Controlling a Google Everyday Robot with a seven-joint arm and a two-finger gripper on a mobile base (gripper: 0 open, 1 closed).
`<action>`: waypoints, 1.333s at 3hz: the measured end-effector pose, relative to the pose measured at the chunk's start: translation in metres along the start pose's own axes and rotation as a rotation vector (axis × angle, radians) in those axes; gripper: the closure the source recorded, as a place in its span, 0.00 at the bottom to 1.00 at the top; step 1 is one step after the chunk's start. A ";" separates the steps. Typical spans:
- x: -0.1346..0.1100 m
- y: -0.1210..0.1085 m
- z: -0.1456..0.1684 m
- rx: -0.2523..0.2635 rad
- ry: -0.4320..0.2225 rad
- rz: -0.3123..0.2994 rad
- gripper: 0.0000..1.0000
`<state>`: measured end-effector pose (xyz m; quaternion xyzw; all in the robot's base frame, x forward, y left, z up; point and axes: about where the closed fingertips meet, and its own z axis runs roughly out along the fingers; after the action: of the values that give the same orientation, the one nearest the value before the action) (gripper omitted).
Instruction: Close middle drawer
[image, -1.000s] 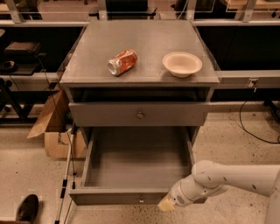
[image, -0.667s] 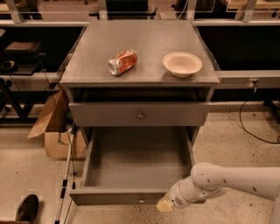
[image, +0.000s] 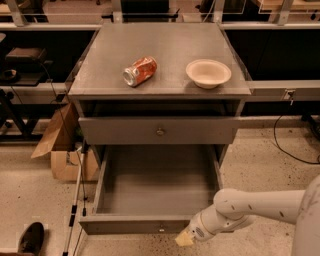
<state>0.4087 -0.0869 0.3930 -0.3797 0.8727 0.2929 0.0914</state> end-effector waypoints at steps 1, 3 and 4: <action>0.007 -0.015 0.007 -0.009 0.007 0.046 1.00; 0.004 -0.017 0.005 -0.006 0.002 0.054 1.00; 0.000 -0.019 0.005 0.001 -0.009 0.059 1.00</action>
Offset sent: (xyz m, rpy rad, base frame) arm 0.0731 -0.0360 -0.0553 -0.0102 0.1030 -0.1704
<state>0.4220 -0.0947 0.3802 -0.3523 0.8834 0.2967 0.0867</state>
